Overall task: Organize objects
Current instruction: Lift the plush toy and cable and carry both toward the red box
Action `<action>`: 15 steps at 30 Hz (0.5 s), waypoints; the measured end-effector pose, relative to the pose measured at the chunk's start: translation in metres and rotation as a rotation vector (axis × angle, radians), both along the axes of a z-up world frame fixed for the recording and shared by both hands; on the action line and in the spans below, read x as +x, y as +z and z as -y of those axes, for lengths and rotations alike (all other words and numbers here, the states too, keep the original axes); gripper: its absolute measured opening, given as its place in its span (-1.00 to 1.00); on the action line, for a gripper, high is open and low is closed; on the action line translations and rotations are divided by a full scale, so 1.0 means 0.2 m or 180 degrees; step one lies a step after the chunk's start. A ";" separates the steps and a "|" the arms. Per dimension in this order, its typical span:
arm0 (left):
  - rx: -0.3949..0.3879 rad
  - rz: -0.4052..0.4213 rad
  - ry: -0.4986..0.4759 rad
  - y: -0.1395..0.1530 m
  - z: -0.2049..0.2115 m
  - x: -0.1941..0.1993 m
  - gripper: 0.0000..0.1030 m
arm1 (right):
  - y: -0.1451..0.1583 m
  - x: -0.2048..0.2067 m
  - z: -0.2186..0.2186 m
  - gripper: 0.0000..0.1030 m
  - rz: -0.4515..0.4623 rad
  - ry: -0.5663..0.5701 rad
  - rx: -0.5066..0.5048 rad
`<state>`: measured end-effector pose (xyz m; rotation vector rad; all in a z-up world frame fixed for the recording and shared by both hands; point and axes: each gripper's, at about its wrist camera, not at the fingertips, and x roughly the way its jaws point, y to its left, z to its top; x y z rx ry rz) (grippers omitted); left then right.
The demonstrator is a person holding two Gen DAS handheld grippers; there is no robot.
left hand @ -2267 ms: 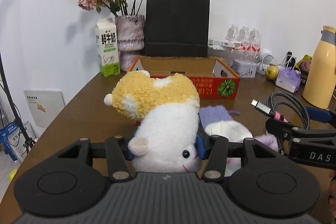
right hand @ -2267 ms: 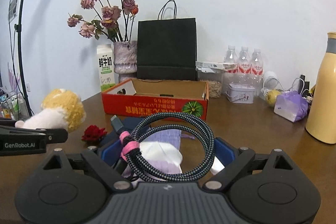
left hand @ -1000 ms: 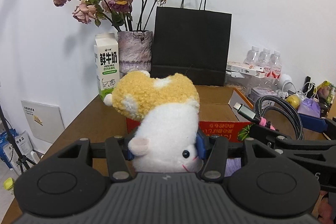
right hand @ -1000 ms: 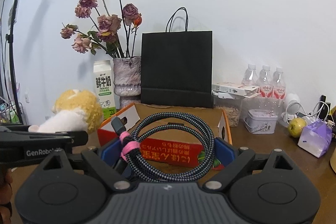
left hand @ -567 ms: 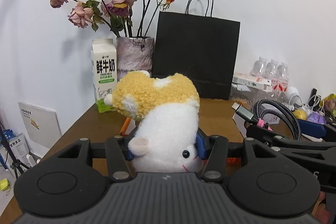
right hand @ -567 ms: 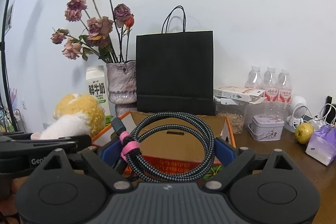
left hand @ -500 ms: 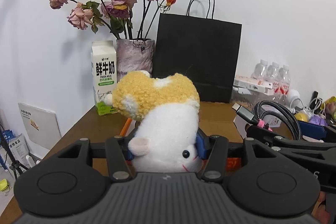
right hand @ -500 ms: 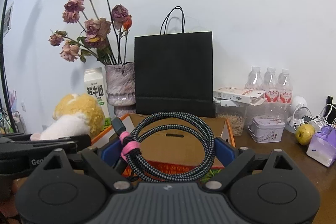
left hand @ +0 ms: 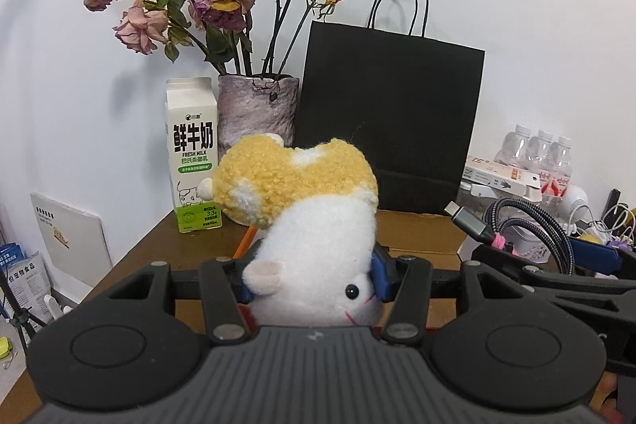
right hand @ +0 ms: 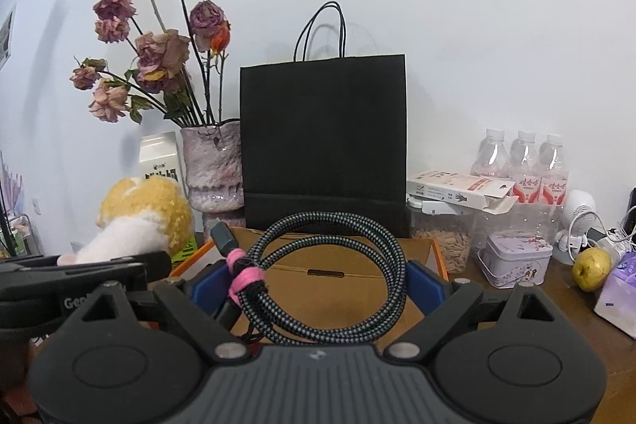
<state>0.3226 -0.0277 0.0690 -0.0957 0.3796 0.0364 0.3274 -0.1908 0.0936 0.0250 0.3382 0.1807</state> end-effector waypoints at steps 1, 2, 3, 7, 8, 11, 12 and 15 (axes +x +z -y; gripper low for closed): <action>0.0002 -0.0002 0.0003 0.00 0.00 0.02 0.02 | 0.00 0.02 0.00 0.79 -0.0006 -0.0002 -0.0002; 0.0003 -0.0007 0.0008 0.00 0.01 0.04 0.02 | -0.01 0.04 0.00 0.79 -0.0016 -0.0004 -0.0003; 0.0004 -0.0011 0.0012 0.00 0.01 0.06 0.02 | -0.01 0.05 0.00 0.79 -0.0025 -0.0006 -0.0003; 0.0021 -0.0024 0.0027 -0.01 0.02 0.14 0.02 | -0.03 0.12 0.00 0.79 -0.0084 -0.0015 -0.0008; 0.0029 -0.0033 0.0027 -0.02 0.02 0.16 0.02 | -0.04 0.14 0.00 0.79 -0.0099 -0.0020 -0.0014; 0.0044 -0.0069 0.0029 -0.03 0.03 0.21 0.02 | -0.05 0.20 0.00 0.79 -0.0138 -0.0040 -0.0026; 0.0050 -0.0081 0.0031 -0.04 0.03 0.23 0.02 | -0.06 0.22 0.00 0.79 -0.0152 -0.0044 -0.0030; 0.0063 -0.0113 0.0036 -0.05 0.03 0.28 0.02 | -0.08 0.28 0.00 0.79 -0.0192 -0.0059 -0.0047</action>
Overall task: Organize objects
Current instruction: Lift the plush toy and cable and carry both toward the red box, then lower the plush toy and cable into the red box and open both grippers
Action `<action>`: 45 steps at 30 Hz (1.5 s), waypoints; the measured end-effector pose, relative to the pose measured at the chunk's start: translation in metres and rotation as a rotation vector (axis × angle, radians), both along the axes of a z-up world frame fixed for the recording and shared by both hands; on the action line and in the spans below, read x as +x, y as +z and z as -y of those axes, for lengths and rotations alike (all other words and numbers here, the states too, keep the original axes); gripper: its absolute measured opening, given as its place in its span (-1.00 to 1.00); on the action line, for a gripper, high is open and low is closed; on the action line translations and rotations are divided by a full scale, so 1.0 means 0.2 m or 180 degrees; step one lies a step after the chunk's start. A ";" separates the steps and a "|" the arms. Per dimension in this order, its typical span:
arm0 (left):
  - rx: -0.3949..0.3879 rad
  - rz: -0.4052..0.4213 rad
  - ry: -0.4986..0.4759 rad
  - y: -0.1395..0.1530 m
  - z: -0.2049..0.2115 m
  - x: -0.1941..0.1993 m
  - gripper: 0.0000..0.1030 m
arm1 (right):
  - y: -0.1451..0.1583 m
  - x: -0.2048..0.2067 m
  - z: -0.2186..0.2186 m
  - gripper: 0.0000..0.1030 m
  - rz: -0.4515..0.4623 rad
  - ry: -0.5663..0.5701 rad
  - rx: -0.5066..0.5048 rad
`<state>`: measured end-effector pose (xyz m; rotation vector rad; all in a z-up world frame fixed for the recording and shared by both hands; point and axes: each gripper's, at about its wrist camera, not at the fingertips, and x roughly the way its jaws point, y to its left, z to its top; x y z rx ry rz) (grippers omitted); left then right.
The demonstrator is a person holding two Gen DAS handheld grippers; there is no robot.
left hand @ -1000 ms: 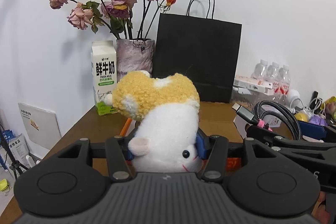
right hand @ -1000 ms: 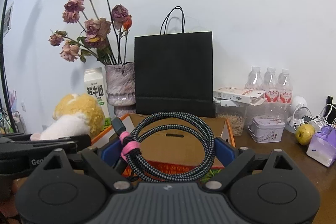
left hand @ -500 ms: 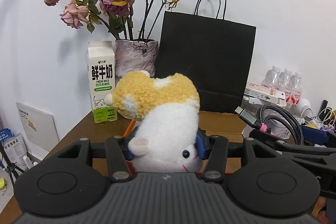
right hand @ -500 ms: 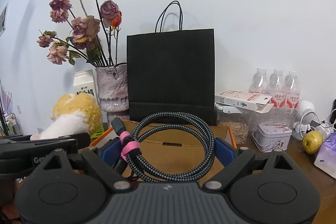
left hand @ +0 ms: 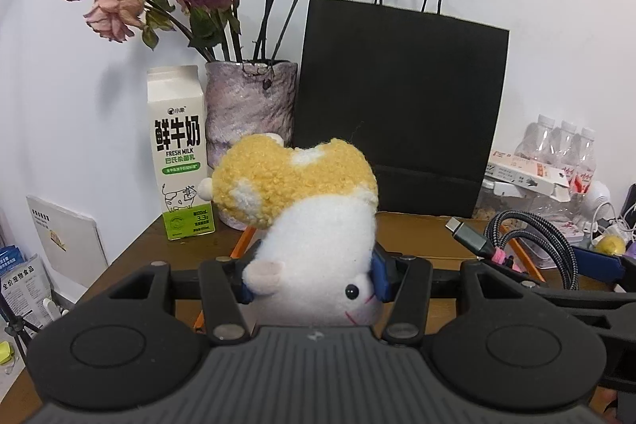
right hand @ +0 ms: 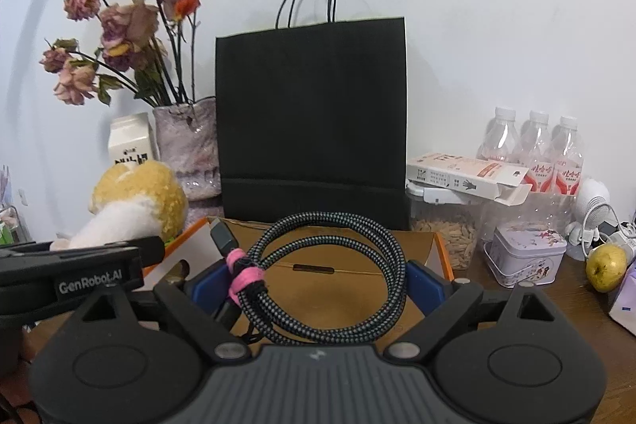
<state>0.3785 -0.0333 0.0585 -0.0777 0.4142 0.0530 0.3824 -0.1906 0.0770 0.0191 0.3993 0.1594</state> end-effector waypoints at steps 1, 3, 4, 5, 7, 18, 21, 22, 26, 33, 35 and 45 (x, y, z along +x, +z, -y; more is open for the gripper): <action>0.0001 -0.0004 -0.0004 0.00 0.00 0.01 0.02 | -0.01 0.02 0.00 0.79 -0.0010 -0.0004 -0.0006; 0.0019 -0.0018 -0.0013 -0.01 0.01 0.05 0.02 | -0.02 0.05 0.00 0.79 -0.0035 -0.0015 -0.0012; 0.0029 -0.0023 -0.0015 -0.02 0.01 0.06 0.02 | -0.02 0.07 0.00 0.79 -0.0049 -0.0021 -0.0009; 0.0037 -0.0026 -0.0021 -0.02 0.01 0.08 0.02 | -0.03 0.09 0.01 0.79 -0.0066 -0.0029 -0.0008; 0.0053 -0.0042 -0.0028 -0.04 0.02 0.11 0.02 | -0.04 0.12 0.02 0.79 -0.0104 -0.0047 -0.0006; 0.0068 -0.0227 -0.0042 -0.15 0.02 0.28 0.02 | -0.17 0.29 0.08 0.79 -0.0322 -0.0196 0.0024; 0.0075 -0.0255 -0.0060 -0.17 0.03 0.31 0.02 | -0.20 0.31 0.08 0.79 -0.0350 -0.0201 0.0006; 0.0078 -0.0260 -0.0069 -0.18 0.03 0.31 0.02 | -0.20 0.32 0.07 0.79 -0.0354 -0.0209 -0.0005; 0.0074 -0.0267 -0.0085 -0.19 0.03 0.33 0.06 | -0.22 0.33 0.07 0.79 -0.0369 -0.0229 -0.0040; 0.0103 -0.0109 -0.0030 -0.17 0.03 0.30 1.00 | -0.25 0.36 0.08 0.91 -0.0499 -0.0338 -0.0056; 0.0102 -0.0097 -0.0026 -0.16 0.03 0.29 1.00 | -0.24 0.35 0.09 0.97 -0.0490 -0.0373 -0.0049; 0.0058 -0.0117 -0.0012 -0.13 0.02 0.27 1.00 | -0.21 0.33 0.10 0.98 -0.0484 -0.0369 0.0014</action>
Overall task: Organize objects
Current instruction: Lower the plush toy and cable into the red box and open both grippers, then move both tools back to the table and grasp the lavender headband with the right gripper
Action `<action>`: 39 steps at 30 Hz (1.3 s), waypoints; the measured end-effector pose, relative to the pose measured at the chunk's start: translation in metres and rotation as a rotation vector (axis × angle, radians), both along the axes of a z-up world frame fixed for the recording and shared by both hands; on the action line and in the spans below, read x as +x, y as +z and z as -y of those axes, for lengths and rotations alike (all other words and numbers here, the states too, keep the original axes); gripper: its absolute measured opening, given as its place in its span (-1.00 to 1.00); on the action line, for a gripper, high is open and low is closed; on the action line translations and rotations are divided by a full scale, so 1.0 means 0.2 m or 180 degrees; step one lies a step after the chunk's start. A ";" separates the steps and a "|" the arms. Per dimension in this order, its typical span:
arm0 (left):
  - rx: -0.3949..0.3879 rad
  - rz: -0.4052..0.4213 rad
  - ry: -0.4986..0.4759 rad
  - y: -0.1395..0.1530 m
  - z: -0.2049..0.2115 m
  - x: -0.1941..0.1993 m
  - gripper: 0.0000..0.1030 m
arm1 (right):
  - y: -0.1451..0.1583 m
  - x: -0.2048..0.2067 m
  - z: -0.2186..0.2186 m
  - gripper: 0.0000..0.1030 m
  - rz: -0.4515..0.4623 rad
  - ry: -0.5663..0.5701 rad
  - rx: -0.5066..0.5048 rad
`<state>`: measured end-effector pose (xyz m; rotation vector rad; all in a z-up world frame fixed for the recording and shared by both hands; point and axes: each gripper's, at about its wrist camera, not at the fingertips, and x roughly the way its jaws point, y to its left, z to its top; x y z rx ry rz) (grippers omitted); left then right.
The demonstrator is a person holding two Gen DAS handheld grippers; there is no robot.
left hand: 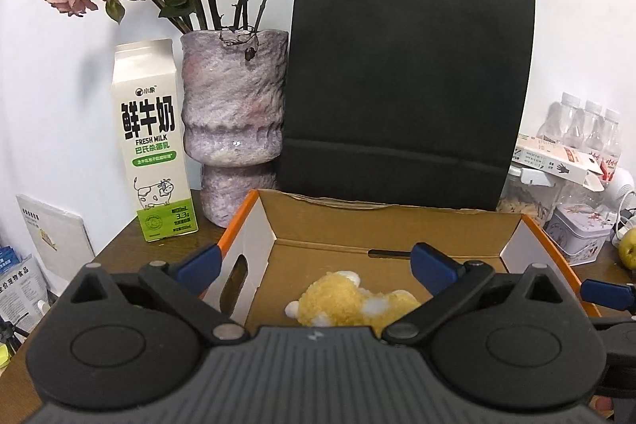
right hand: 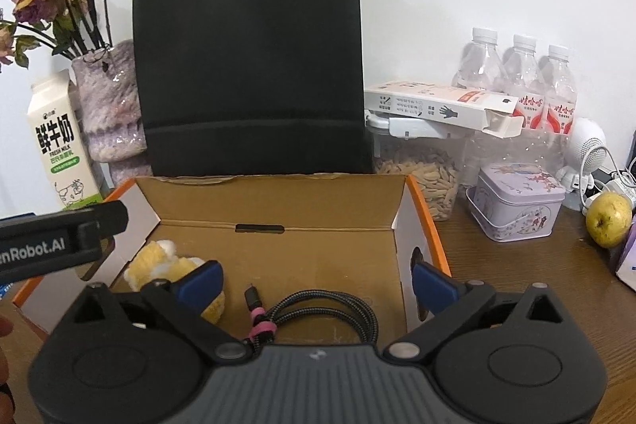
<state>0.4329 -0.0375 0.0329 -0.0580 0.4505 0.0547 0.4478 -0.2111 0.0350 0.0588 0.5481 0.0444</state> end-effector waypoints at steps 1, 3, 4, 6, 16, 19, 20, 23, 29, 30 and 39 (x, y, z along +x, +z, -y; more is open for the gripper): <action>0.0000 0.0000 0.0000 0.01 0.00 -0.01 1.00 | 0.01 -0.01 0.00 0.98 0.0006 0.0005 0.0006; -0.0004 0.0005 -0.0008 0.02 0.00 -0.02 1.00 | 0.02 -0.02 0.00 0.98 0.0023 0.0010 0.0018; 0.0000 0.0005 -0.0011 0.03 0.00 -0.04 1.00 | 0.03 -0.03 0.00 0.98 0.0035 0.0015 0.0021; 0.0016 0.0027 -0.0011 0.05 0.00 -0.07 1.00 | 0.05 -0.05 0.00 0.98 0.0054 0.0035 0.0027; -0.0049 0.0072 -0.0023 0.14 -0.04 -0.27 1.00 | 0.16 -0.20 -0.04 0.98 0.0183 0.0192 -0.0078; -0.0074 0.0101 -0.0024 0.16 -0.05 -0.33 1.00 | 0.20 -0.26 -0.05 0.98 0.0257 0.0231 -0.0114; -0.0085 0.0108 -0.0028 0.17 -0.05 -0.35 1.00 | 0.21 -0.29 -0.06 0.98 0.0279 0.0242 -0.0127; -0.0099 0.0139 -0.0062 0.19 -0.04 -0.42 1.00 | 0.23 -0.36 -0.06 0.99 0.0318 0.0291 -0.0136; -0.0163 0.0185 -0.0092 0.22 -0.05 -0.56 1.00 | 0.25 -0.48 -0.07 0.99 0.0346 0.0338 -0.0148; -0.0200 0.0189 -0.0106 0.23 -0.05 -0.58 1.00 | 0.25 -0.50 -0.07 0.99 0.0344 0.0343 -0.0148; -0.0125 0.0209 -0.0127 0.28 -0.05 -0.81 1.00 | 0.25 -0.70 -0.04 1.00 0.0319 0.0327 -0.0085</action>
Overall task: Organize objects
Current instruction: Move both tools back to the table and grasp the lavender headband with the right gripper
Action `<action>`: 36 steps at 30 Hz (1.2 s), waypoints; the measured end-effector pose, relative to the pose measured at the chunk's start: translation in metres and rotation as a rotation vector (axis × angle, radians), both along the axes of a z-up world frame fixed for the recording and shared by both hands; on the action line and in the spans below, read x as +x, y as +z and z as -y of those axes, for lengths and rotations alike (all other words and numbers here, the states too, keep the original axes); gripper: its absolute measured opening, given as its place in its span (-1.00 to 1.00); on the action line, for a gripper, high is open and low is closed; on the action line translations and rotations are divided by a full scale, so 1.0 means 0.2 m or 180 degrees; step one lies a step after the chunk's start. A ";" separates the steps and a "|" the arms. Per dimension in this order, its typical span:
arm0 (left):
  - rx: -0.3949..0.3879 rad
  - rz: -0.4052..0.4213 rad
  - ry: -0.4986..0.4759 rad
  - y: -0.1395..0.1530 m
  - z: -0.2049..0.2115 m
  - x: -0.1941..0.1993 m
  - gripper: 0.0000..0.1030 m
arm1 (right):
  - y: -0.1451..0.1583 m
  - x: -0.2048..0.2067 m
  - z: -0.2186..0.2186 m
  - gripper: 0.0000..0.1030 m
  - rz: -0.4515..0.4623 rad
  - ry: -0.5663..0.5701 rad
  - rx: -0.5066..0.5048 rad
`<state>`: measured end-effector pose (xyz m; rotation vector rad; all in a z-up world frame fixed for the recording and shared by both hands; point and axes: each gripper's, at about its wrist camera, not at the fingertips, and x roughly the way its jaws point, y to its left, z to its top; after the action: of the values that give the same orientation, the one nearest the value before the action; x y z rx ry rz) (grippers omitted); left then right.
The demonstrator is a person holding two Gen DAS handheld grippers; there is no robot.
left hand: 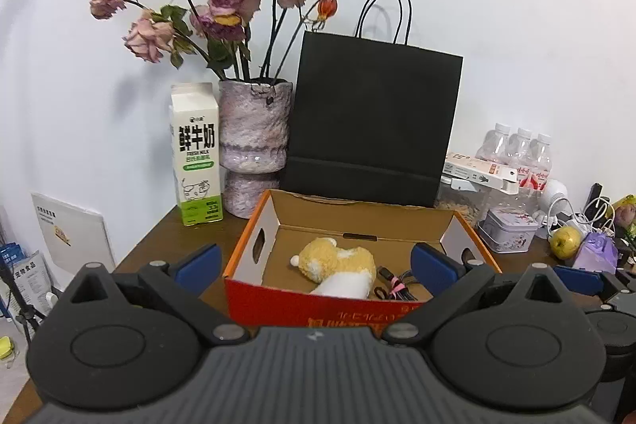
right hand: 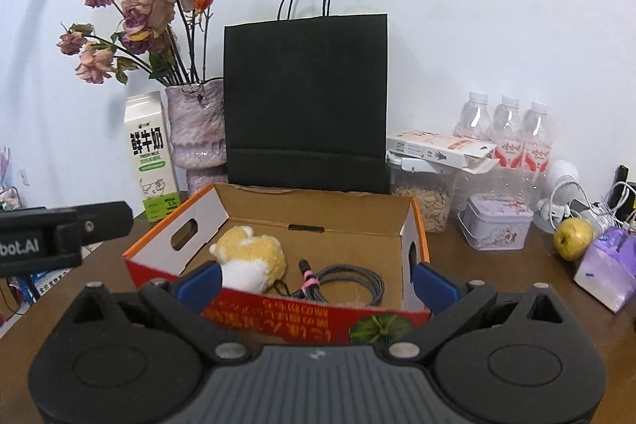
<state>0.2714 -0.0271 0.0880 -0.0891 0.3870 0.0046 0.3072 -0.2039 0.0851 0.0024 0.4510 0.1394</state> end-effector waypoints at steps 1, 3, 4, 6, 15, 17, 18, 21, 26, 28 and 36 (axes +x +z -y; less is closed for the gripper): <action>0.0011 0.0006 0.0003 0.00 0.00 -0.02 1.00 | 0.00 -0.02 0.00 1.00 -0.0003 0.0012 0.0009; 0.0029 0.0023 0.0011 0.02 -0.01 -0.08 1.00 | 0.00 -0.08 0.00 1.00 -0.0010 0.0042 0.0019; 0.0040 0.0028 0.0017 0.02 -0.01 -0.12 1.00 | 0.00 -0.10 0.00 1.00 -0.0007 0.0043 0.0012; 0.0048 0.0027 0.0030 0.03 -0.01 -0.17 1.00 | 0.01 -0.16 0.00 1.00 -0.0005 0.0044 0.0010; 0.0112 0.0016 -0.0012 0.01 -0.02 -0.41 1.00 | -0.02 -0.44 0.01 1.00 -0.0027 0.0089 -0.0028; 0.0122 0.0010 -0.0035 0.00 -0.03 -0.46 1.00 | -0.03 -0.50 0.01 1.00 -0.0042 0.0103 -0.0033; 0.0130 0.0001 -0.0044 -0.01 -0.04 -0.48 1.00 | -0.04 -0.53 0.02 1.00 -0.0051 0.0110 -0.0039; 0.0148 -0.0033 -0.0056 -0.03 -0.05 -0.54 1.00 | -0.07 -0.61 0.02 1.00 -0.0070 0.0134 -0.0051; 0.0235 -0.0142 -0.0023 -0.09 -0.07 -0.63 1.00 | -0.13 -0.72 0.03 1.00 -0.0147 0.0187 -0.0085; 0.0222 -0.0166 -0.0031 -0.11 -0.09 -0.67 1.00 | -0.15 -0.77 0.02 1.00 -0.0160 0.0229 -0.0094; 0.0233 -0.0292 -0.0055 -0.21 -0.12 -0.80 1.00 | -0.26 -0.89 0.01 1.00 -0.0283 0.0324 -0.0206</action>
<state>0.1112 -0.0024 0.0452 -0.0134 0.4789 0.0057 0.1282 -0.2056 0.0339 -0.0784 0.5447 0.2254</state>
